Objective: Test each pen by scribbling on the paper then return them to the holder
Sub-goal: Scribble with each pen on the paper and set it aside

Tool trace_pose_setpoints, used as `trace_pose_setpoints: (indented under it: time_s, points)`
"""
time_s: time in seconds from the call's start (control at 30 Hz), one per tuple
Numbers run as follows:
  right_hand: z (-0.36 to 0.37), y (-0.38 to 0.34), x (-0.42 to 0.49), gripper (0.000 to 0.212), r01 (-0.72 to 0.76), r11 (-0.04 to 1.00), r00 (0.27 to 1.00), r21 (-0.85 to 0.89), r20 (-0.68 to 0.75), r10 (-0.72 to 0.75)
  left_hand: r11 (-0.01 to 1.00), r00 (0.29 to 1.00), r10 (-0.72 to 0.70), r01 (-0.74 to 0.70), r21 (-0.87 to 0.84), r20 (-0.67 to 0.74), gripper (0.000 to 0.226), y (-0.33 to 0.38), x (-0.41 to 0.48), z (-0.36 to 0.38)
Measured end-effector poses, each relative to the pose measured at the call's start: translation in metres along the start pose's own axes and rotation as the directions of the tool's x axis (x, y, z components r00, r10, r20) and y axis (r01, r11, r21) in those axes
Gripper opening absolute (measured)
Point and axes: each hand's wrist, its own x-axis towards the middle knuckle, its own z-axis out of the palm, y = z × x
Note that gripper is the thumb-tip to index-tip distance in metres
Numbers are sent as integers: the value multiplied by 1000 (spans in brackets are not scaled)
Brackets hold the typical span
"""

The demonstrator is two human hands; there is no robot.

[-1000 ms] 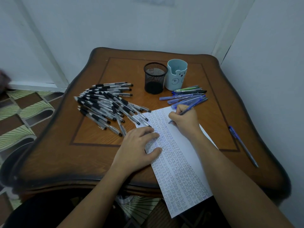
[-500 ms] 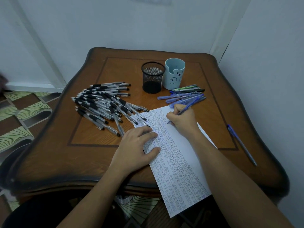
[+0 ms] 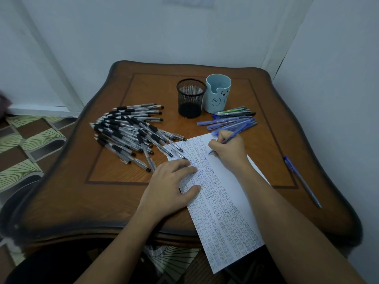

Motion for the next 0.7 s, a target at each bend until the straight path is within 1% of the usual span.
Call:
trace_pose_setpoints:
  time_s: [0.1,0.17,0.23,0.33,0.4,0.47,0.53,0.6,0.67,0.7]
  points:
    - [1,0,-1,45,23,999,1000,-30,11,-22,1000,1000,1,-1,4,1,52,-1,0,0]
    - [0,-2,0,46,-5,1000,1000,-19,0,5,1000,1000,4,-4,5,0,51,0,0,0]
    - [-4,-3,5,46,-75,993,996,96,-40,80,1000,1000,11,-11,2,-3,51,0,0,0]
    - [-9,-14,9,41,-189,950,975,248,-67,212,1000,1000,8,-8,0,-4,50,-1,0,1]
    - [-12,-21,10,40,-266,905,953,333,-48,298,1000,1000,4,-4,2,-2,50,-2,0,1]
    - [-16,-30,11,38,-358,843,921,403,0,391,1000,1000,7,-7,3,-1,51,-1,-1,0]
    - [-21,-37,12,39,-401,836,907,376,32,421,1000,1000,8,-8,-1,-1,52,1,-1,-1]
    - [-27,-44,10,36,-395,867,917,304,70,394,1000,1000,-9,9,-8,17,54,1,0,-2]
    - [-32,-47,6,28,-397,883,917,251,129,377,1000,999,-24,24,-12,31,55,0,0,-3]
    - [-36,-48,3,22,-401,879,915,258,159,371,1000,999,-24,25,-13,32,55,1,-1,-3]
